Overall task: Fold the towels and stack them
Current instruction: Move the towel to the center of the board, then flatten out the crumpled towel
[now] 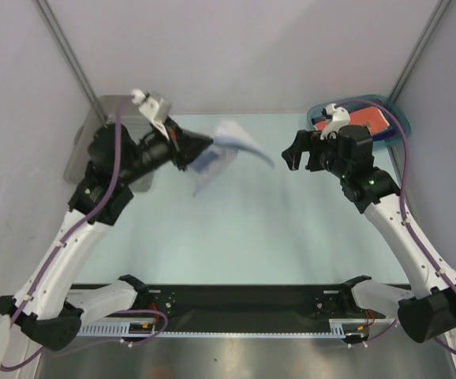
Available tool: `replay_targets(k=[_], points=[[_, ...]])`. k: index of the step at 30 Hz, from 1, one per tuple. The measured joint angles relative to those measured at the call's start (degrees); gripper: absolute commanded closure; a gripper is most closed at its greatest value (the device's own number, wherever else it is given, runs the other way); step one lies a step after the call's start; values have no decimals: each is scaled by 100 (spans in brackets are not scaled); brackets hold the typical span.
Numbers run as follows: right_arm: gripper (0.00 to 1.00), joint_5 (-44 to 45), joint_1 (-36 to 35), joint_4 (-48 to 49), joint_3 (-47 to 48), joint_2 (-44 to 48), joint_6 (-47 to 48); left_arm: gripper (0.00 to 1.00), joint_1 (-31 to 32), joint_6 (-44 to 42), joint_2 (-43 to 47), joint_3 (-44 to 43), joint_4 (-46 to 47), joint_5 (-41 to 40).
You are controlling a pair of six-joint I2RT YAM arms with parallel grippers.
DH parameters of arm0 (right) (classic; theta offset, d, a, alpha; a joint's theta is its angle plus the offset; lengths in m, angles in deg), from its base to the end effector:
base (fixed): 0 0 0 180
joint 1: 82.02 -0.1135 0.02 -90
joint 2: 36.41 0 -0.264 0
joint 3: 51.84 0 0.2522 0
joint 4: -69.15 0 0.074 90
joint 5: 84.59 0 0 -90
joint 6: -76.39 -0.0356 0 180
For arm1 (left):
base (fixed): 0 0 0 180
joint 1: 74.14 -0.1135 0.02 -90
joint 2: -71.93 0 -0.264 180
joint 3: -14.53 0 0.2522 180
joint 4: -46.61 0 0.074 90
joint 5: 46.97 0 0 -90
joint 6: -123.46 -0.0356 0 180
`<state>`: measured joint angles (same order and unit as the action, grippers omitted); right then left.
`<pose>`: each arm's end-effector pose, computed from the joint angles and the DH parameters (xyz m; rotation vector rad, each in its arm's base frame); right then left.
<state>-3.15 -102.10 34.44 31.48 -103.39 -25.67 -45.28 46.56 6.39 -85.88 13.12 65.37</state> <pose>0.2446 0.0951 0.3930 -0.2376 1.9070 0.5213 0.1901 -0.1202 0.5006 0.5346 1.5253 -0.8731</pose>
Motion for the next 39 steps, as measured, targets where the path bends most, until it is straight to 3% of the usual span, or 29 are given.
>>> replay_targets(k=[4, 6, 10, 12, 16, 19, 20, 23, 28, 36, 39], points=[[0, 208, 0, -236, -514, 422, -195, 94, 350, 404, 660, 2135, 605, -11], [0, 319, 0, -339, -837, 625, -334, 88, 605, 669, 645, 3180, 846, -81], [3, 404, 0, -380, -1351, 682, -518, 61, 1198, 1093, 323, 4778, 920, -214], [6, 380, 2, -310, -1436, 424, -573, 47, 1423, 1237, 321, 5149, 846, -258], [18, 140, -42, 256, -1403, -516, -638, 31, 1530, 1379, 503, 5051, 636, -726], [28, -181, -177, 743, -1147, -1502, -586, 32, 1449, 1390, 592, 4511, 216, -1427], [35, -304, -240, 855, -940, -1899, -535, 34, 1353, 1403, 533, 4271, 74, -1674], [44, -595, -428, 999, -4, -3154, -389, 39, 765, 1506, 216, 3740, -170, -2192], [45, -804, -691, 1054, 1364, -4693, -221, 38, -164, 1703, -286, 4009, -354, -2559], [47, -498, -1036, 658, 1270, -5110, 271, 36, -238, 1875, -699, 4503, -339, -2673], [57, -369, -1143, 706, 717, -4813, 337, 36, -299, 1987, -852, 4568, -181, -2675]])
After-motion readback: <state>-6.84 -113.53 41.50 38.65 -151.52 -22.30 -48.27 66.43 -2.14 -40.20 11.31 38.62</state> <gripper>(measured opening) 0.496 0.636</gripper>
